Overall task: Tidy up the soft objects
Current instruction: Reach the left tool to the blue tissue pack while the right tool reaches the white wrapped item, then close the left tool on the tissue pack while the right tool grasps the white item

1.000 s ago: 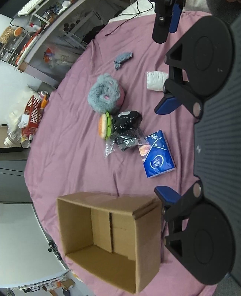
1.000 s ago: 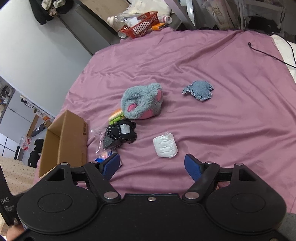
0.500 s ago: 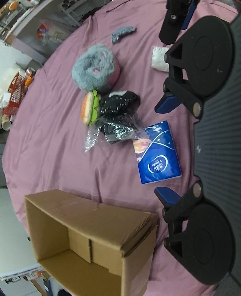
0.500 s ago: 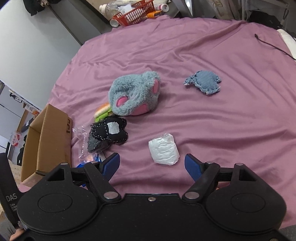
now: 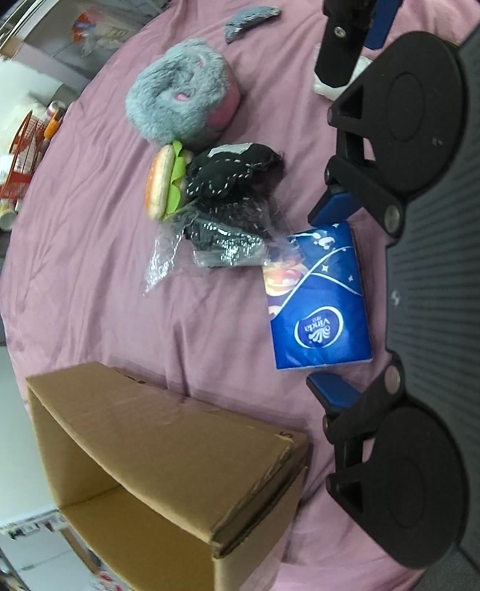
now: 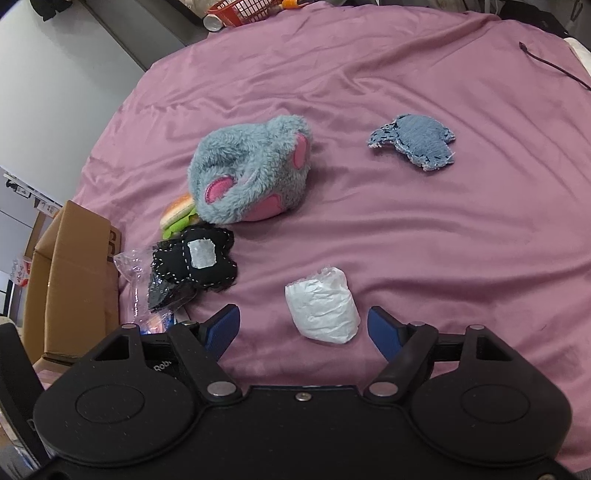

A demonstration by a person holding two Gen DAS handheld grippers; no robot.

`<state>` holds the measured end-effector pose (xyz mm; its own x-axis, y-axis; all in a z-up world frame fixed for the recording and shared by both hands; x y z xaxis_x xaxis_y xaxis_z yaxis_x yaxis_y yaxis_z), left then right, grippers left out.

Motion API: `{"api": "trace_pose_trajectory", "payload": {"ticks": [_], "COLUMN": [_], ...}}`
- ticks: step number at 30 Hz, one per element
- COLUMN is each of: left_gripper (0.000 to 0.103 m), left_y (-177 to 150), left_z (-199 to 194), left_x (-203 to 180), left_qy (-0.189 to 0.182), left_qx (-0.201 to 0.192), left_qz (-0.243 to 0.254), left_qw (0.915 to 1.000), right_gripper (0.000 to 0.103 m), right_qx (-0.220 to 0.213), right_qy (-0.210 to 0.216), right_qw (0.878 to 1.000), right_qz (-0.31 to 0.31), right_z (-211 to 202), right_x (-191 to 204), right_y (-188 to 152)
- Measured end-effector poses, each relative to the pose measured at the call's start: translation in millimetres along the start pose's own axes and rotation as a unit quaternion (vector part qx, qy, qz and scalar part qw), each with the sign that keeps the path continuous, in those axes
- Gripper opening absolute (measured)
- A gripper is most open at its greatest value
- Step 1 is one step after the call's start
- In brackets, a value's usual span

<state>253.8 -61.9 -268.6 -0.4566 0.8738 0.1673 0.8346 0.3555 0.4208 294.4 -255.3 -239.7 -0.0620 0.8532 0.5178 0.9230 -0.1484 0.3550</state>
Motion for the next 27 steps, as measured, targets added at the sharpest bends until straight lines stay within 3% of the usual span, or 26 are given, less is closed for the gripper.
{"api": "trace_pose_trajectory", "payload": {"ticks": [1,9,10,11,12,17,27], "left_gripper": [0.073,0.072,0.072,0.072,0.072,0.073,0.073], "left_y": [0,0,-1,-2,-2,1,13], "left_z": [-1,-12,-15,-19,-22,-39,-88], "left_x": [1,9,10,12,14,26,49], "left_qy": [0.0,-0.025,-0.025,-0.025,-0.026,-0.029,-0.061], "left_qx": [0.0,-0.008,-0.012,-0.014,-0.013,-0.024,-0.065], "left_qz": [0.0,-0.007,-0.005,-0.003,-0.004,-0.01,-0.015], "left_qw": [1.0,0.9996,0.9996,0.9996,0.9996,0.9993,0.9959], "right_gripper": [0.071,0.063,0.056,0.042,0.039,0.038,0.038], "right_qx": [0.0,0.001,0.006,0.01,0.014,-0.021,-0.048], "right_qy": [0.0,-0.013,-0.014,-0.009,-0.001,0.041,0.09], "right_qw": [1.0,1.0,1.0,1.0,1.0,0.999,0.995], "right_qz": [-0.001,-0.013,-0.016,-0.014,-0.007,0.001,0.002], "right_z": [1,9,11,12,12,-6,-38], "right_x": [0,0,0,-1,-2,0,15], "right_y": [0,1,1,0,-1,-1,-6]}}
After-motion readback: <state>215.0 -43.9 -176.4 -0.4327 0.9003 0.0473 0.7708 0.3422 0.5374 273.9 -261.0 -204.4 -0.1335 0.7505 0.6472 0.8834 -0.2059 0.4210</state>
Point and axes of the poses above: each gripper's, at about its wrist camera, not at the fingertips, and z roughly the way its jaws point, x to its left, y to its top, the point moved 4 cm from there along z, roughly the way its jaws point, and after that the axes turned 14 degrees about y, right-handed, at the moved point
